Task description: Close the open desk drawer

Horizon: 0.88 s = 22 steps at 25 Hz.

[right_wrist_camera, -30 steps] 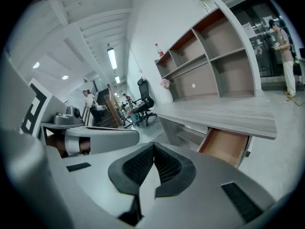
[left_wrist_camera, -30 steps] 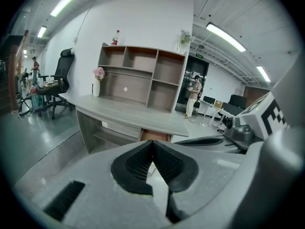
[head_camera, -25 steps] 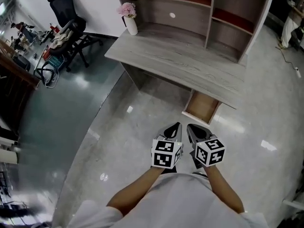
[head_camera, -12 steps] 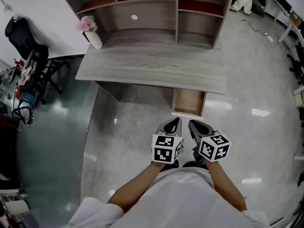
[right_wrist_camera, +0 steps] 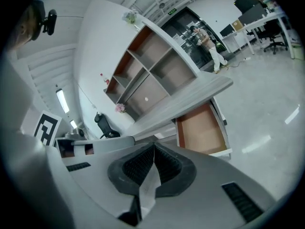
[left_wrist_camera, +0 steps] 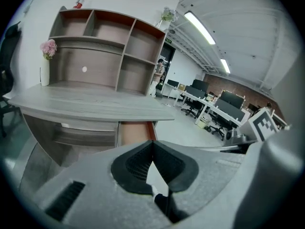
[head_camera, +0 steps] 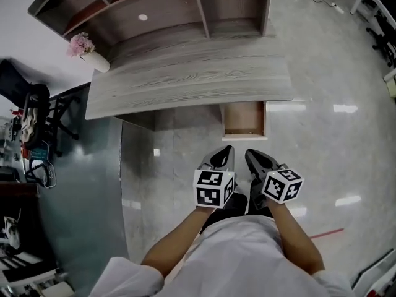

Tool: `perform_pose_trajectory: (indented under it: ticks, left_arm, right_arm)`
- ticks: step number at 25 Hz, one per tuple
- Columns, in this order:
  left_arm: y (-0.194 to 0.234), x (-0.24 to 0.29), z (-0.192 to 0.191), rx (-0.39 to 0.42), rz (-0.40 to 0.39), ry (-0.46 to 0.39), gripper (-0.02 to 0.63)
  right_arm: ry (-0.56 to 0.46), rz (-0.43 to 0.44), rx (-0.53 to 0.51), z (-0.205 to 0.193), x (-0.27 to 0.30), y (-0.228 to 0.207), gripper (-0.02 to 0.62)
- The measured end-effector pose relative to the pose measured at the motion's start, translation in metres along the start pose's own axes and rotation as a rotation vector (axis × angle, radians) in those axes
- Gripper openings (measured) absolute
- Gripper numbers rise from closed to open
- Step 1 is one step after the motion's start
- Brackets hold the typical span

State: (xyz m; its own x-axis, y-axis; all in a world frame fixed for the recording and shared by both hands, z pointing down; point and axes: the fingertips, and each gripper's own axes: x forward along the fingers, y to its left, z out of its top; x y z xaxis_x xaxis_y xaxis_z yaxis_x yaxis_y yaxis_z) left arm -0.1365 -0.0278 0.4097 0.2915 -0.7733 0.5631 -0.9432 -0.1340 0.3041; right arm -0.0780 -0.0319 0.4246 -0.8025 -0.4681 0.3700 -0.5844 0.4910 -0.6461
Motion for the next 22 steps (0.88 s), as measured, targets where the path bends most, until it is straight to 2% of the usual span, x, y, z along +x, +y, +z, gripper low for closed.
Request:
perform_pose_trajectory:
  ticks: [5, 10, 15, 22]
  left_arm:
    - [0.007, 0.021, -0.022, -0.023, 0.006, 0.068, 0.003]
    - [0.016, 0.049, -0.039, 0.037, -0.006, 0.128, 0.003]
    - [0.019, 0.073, -0.057, 0.052, -0.017, 0.172, 0.003]
    - [0.032, 0.095, -0.072, 0.060, 0.015, 0.174, 0.003]
  right_arm:
    - [-0.015, 0.003, 0.135, -0.013, 0.023, -0.034, 0.003]
    - [0.028, 0.023, 0.170, -0.031, 0.042, -0.063, 0.003]
    - [0.030, 0.024, 0.238, -0.054, 0.049, -0.084, 0.002]
    - [-0.025, 0.024, 0.308, -0.069, 0.077, -0.110, 0.003]
